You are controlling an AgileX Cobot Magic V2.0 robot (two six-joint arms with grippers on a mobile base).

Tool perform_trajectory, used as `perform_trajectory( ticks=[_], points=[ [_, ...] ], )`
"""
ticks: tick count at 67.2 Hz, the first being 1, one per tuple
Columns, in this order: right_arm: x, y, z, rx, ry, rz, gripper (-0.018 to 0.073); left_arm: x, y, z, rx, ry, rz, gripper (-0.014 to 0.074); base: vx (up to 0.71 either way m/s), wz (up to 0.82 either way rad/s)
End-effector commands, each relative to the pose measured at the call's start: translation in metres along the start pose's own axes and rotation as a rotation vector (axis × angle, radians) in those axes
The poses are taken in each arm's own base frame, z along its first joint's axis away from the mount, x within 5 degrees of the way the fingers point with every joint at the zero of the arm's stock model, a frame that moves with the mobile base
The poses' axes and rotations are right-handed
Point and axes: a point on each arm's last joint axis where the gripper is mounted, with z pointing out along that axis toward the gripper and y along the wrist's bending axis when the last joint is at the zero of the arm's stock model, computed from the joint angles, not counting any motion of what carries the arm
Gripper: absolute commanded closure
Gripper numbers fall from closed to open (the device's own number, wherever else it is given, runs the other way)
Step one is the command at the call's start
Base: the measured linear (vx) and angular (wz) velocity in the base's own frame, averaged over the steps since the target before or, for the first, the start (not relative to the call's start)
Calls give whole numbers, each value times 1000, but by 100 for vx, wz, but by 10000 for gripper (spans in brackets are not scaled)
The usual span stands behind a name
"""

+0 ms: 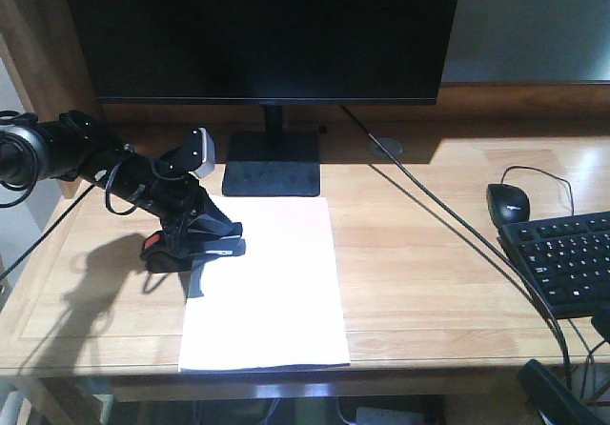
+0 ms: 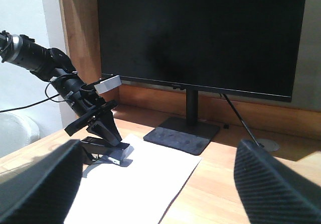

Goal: Grab stapler and paper to desk for stapling
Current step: 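Lift the stapler with the left gripper and place it onto the paper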

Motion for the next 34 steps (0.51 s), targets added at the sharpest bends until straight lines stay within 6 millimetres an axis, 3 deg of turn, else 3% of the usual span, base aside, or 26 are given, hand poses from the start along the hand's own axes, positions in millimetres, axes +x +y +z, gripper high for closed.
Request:
perform_trajectory(
  ticks=[1,34],
  points=[
    [-9,-1,0,21,-17,-48,-22,-10,-1,-9,-26,27,43,603,0,0],
    [-9,-1,0,21,-17,-48,-22,-10,0,-9,-40,28,14,603,0,0]
  ],
)
